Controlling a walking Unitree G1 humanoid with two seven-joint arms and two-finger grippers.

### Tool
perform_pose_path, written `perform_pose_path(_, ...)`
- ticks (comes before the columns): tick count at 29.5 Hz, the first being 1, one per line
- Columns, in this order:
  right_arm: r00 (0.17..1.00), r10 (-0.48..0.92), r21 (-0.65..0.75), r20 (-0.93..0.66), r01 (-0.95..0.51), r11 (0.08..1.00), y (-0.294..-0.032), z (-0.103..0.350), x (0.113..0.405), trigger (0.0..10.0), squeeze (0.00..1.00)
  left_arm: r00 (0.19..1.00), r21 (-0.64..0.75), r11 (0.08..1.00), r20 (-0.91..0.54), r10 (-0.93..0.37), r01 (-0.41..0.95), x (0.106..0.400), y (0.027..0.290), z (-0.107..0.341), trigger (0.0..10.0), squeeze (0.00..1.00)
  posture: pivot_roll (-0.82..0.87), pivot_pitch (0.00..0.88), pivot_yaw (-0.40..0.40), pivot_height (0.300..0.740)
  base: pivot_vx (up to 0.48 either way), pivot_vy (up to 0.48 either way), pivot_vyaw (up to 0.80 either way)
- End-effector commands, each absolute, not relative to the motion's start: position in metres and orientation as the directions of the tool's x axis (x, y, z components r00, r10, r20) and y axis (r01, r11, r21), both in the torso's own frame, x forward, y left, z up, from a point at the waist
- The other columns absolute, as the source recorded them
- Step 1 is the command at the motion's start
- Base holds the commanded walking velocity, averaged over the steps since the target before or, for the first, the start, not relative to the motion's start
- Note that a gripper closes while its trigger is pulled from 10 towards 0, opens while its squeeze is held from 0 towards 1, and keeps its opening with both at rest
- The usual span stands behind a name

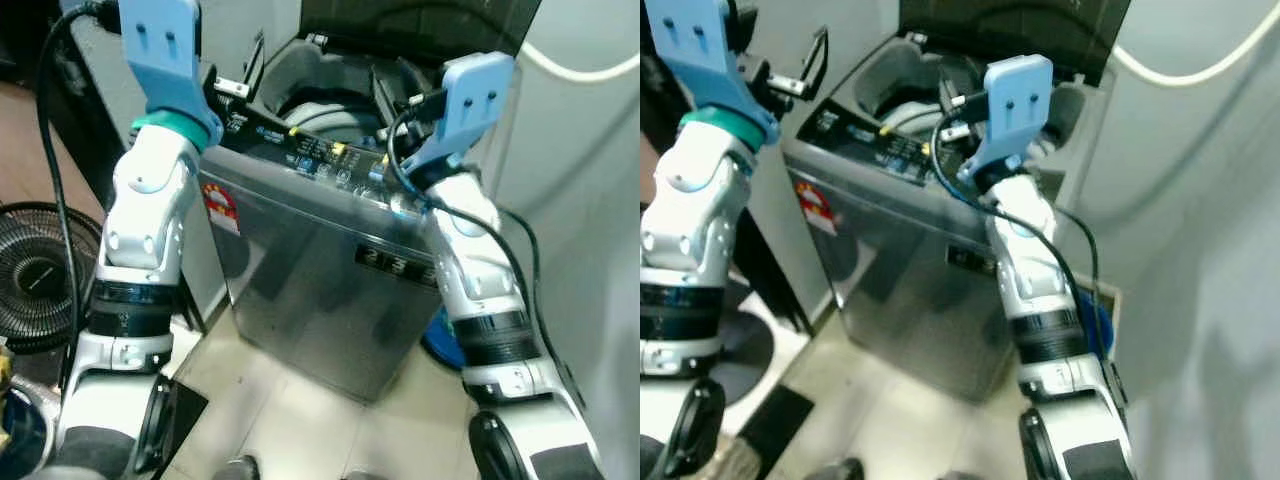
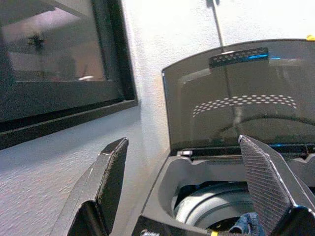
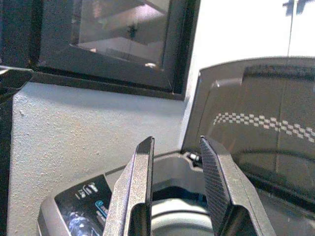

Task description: Clothes washing

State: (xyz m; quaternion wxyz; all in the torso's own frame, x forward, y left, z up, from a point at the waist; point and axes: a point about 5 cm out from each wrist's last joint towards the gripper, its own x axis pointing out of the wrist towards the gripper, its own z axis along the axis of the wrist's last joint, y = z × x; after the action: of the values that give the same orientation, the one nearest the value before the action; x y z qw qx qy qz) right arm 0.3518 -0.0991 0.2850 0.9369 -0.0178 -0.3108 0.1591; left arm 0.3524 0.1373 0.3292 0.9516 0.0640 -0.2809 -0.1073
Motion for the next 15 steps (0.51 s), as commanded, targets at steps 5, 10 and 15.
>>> perform_pose_path(5,0.741,0.377,-0.2,0.556,-0.321,0.926,-0.089,0.278,0.349,10.0,0.0,0.843,0.205,0.964,0.478,-0.248,0.167,0.354,0.135,0.32,10.0,0.0,0.06,0.016,-0.006,0.74,0.0,0.0,0.76)
perform_pose_path(10,0.758,0.425,-0.21,0.495,-0.371,0.905,-0.086,0.256,0.348,10.0,0.0,0.874,0.212,0.956,0.402,-0.273,0.202,0.352,0.132,0.298,10.0,0.0,0.06,0.017,-0.005,0.74,0.0,0.0,0.75)
perform_pose_path(15,0.811,0.396,-0.136,0.43,-0.376,0.917,-0.092,0.231,0.35,10.0,0.0,0.904,0.241,0.951,0.332,-0.268,0.193,0.346,0.139,0.275,10.0,0.0,0.06,0.02,-0.002,0.74,0.0,0.0,0.74)
